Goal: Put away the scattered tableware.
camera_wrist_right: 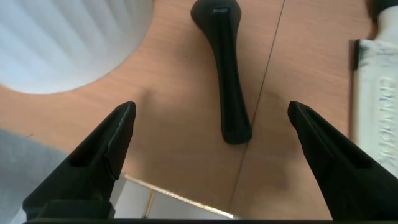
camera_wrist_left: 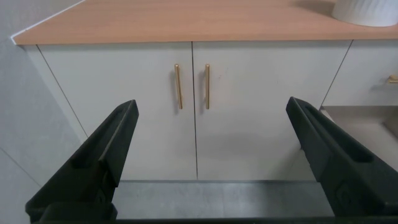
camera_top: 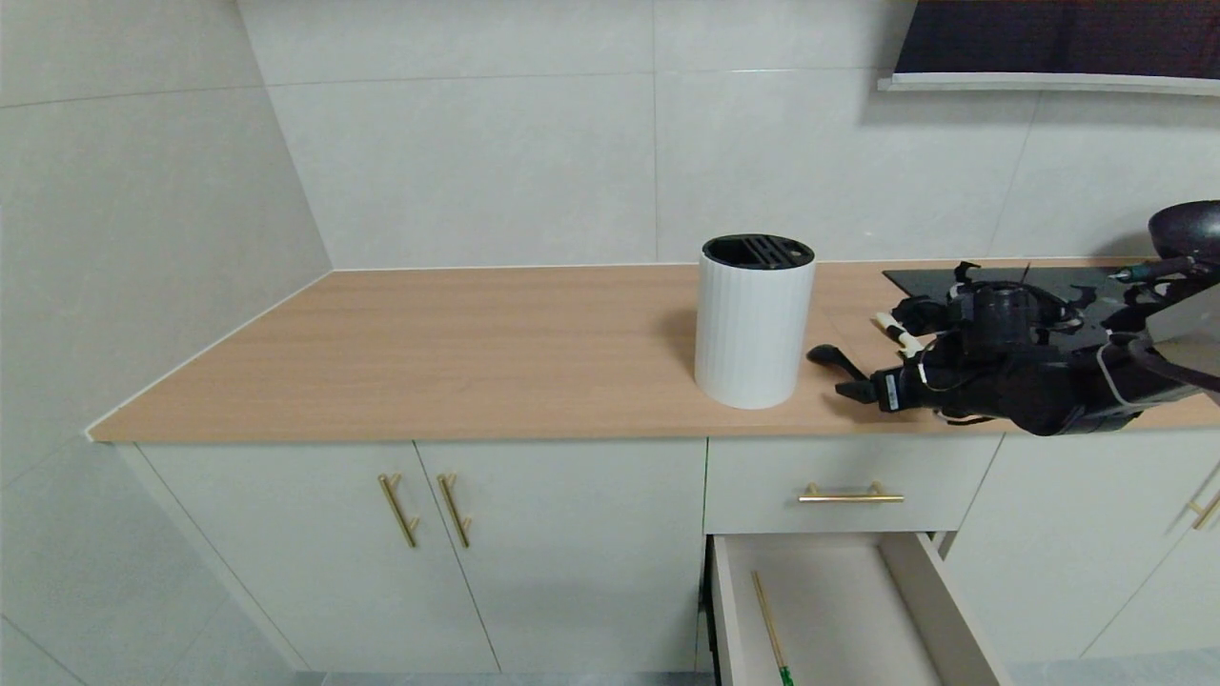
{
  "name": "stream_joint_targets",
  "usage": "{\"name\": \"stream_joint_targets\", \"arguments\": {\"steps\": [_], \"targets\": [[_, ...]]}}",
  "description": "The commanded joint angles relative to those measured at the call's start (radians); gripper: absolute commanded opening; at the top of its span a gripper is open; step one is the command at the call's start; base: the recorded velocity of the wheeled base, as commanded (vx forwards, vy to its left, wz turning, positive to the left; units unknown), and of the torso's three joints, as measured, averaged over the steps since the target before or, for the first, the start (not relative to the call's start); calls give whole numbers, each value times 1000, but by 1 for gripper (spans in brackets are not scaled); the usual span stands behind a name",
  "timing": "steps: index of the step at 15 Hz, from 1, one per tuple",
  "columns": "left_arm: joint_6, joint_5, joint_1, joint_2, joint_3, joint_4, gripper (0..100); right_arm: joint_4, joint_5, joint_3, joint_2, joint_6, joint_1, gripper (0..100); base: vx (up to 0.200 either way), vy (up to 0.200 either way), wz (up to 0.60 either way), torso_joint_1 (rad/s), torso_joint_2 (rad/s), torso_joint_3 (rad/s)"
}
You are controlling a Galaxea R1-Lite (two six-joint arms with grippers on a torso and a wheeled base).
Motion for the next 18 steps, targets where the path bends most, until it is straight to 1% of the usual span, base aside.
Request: {"name": "stream_joint_targets", "arguments": {"steps": [1, 4, 8, 9, 18], "targets": [[0, 0, 0, 0, 0, 0, 100, -11, -1, -25, 52, 1, -1, 100, 0, 0, 0, 0, 0, 0], [0, 0, 0, 0, 0, 0, 100, -14, 1, -45, 63, 27, -4, 100, 0, 0, 0, 0, 0, 0], [0, 0, 0, 0, 0, 0, 100, -14, -1, -60, 80, 29, -4, 100, 0, 0, 0, 0, 0, 0], [0, 0, 0, 0, 0, 0, 100, -13, -1, -60, 81, 27, -4, 0, 0, 0, 0, 0, 0, 0], [0, 0, 0, 0, 0, 0, 100, -2, -11, -68, 84, 29, -1, 0, 0, 0, 0, 0, 0, 0]]}}
